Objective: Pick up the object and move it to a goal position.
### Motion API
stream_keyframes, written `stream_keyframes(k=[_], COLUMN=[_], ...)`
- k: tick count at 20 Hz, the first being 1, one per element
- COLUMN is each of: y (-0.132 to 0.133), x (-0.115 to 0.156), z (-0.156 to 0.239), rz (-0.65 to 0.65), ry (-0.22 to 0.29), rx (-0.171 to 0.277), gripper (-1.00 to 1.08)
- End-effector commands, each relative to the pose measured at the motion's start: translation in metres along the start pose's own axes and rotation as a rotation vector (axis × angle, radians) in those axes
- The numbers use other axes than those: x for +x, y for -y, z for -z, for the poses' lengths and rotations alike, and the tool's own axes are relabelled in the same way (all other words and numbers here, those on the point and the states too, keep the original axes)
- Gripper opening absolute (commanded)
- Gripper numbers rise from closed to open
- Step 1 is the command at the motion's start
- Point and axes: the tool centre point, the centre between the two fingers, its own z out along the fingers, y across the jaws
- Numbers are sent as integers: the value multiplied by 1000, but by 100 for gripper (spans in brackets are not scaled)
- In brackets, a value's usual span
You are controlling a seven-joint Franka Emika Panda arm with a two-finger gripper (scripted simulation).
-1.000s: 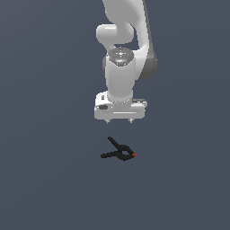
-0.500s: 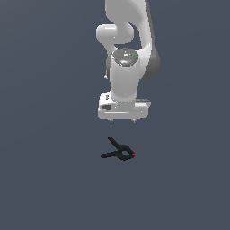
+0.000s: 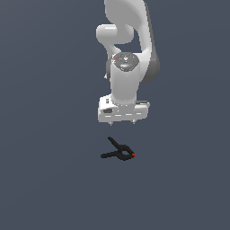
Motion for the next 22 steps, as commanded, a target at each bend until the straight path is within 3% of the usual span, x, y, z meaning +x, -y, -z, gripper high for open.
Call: stream_keyframes(k=[1, 22], y=[-1, -9], x=[3, 39], z=[-3, -51], rz=[42, 603], ry=[1, 13], rx=[-3, -19], gripper=[100, 100])
